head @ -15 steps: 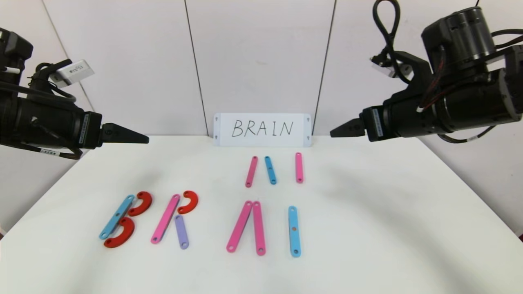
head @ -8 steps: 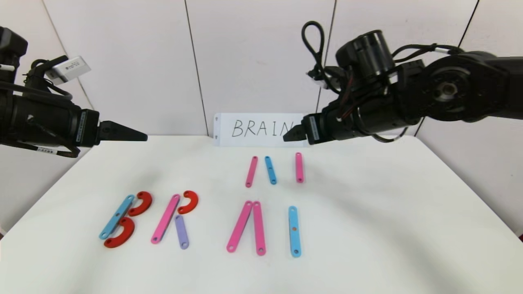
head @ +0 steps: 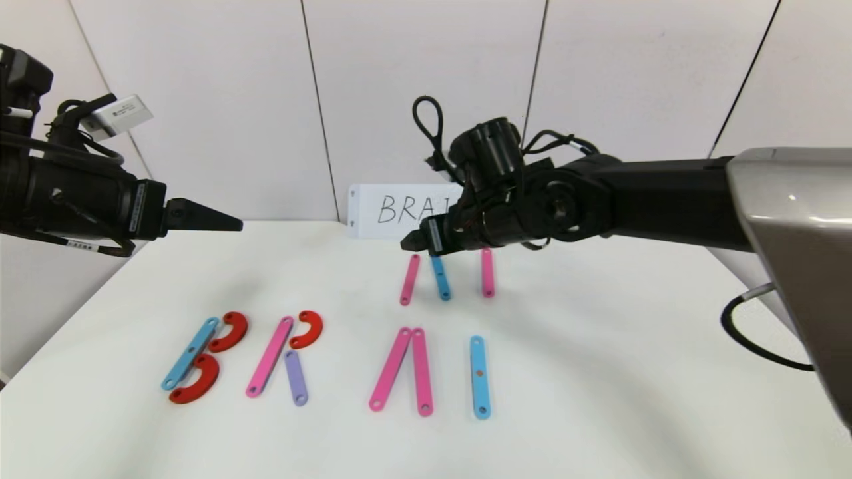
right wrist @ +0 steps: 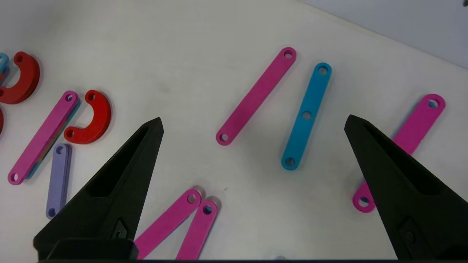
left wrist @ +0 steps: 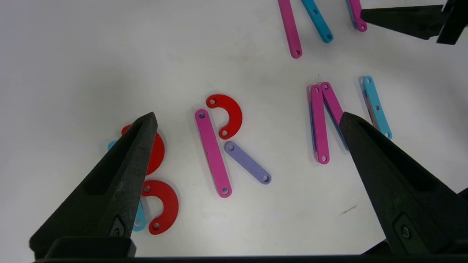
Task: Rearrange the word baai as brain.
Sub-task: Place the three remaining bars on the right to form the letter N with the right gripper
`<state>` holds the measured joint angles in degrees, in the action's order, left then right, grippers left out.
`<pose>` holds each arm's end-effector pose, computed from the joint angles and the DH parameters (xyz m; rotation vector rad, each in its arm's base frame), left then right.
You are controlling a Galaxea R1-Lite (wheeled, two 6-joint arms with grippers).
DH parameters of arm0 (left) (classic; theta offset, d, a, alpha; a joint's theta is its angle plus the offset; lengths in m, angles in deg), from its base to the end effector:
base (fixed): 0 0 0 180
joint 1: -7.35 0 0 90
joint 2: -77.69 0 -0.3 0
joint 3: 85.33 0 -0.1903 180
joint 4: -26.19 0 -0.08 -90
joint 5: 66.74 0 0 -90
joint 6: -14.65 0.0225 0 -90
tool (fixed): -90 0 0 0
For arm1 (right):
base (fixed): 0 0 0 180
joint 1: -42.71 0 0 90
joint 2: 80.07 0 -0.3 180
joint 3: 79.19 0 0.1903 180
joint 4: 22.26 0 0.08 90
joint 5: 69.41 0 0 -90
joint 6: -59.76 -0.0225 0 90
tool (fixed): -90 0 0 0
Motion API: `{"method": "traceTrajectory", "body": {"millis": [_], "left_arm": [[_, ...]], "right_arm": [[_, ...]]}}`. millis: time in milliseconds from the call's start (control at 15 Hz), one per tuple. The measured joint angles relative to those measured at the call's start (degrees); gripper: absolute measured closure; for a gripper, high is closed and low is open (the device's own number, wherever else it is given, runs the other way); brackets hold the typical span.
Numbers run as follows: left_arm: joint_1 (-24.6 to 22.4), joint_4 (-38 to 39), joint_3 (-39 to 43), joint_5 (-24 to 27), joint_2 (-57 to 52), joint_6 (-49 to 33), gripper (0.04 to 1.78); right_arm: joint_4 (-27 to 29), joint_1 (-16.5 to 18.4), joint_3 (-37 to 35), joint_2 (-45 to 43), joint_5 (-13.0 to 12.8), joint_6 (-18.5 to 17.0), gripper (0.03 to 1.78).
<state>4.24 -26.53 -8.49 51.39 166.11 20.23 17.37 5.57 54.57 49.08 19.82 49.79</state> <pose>0.2547 0.0032 0.2869 -0.0873 0.6214 -0.4508 0.3693 0.2793 0.1891 -0.0384 0.6377 0.5602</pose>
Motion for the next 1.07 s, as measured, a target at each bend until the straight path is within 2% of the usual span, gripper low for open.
{"method": "traceTrajectory", "body": {"millis": [200, 333, 600, 800, 1067], "left_arm": [[-0.02, 0.0, 0.0, 0.06, 0.17, 0.0, 0.08], [-0.05, 0.0, 0.0, 0.02, 0.33, 0.01, 0.08], [-0.05, 0.04, -0.07, 0.04, 0.67, -0.05, 0.08], [-0.02, 0.04, -0.18, -0.02, 1.0, -0.05, 0.08], [0.02, 0.0, -0.18, 0.09, 1.13, 0.01, 0.08]], "right_arm": [[-2.32, -1.02, 1.27, 3.89, -0.22, 0.02, 0.07], [-5.16, -1.8, 1.44, 6.23, -1.65, 0.06, 0.07], [-12.8, -2.49, 1.5, 10.62, -2.76, -0.33, 0.07], [-17.23, -2.54, 1.5, 13.64, -5.32, 0.06, 0.07], [-18.76, -2.54, 1.5, 16.29, -6.23, -0.06, 0.07]]}}
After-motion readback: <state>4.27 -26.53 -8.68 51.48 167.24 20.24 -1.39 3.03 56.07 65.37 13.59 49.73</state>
